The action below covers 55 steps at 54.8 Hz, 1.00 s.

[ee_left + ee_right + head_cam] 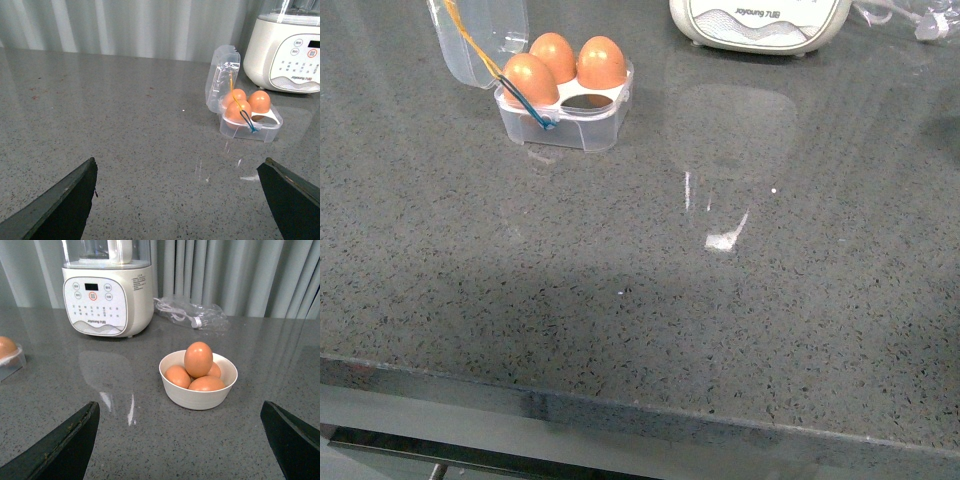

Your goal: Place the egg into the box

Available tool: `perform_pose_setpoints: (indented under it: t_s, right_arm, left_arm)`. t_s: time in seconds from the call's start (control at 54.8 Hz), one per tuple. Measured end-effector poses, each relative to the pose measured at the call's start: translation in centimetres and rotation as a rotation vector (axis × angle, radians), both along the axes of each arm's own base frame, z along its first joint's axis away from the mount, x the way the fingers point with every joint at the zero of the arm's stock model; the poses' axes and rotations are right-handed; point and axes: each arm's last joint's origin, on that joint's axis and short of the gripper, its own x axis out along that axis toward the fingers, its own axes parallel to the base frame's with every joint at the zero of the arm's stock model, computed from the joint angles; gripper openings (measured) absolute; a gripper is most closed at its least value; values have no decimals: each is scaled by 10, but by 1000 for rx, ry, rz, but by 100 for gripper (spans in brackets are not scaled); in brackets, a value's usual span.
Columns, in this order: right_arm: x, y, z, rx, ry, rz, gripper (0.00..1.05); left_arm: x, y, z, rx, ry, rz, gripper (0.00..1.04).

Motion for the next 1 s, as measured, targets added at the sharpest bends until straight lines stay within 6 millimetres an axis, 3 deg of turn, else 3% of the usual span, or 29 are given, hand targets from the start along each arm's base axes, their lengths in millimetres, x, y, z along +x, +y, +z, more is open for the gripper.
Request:
perform_pose_setpoints:
  t_s: [1.003]
  right_arm:
    - [0,0,0,0,0,0,97]
  left_arm:
    - [0,0,0,0,0,0,98]
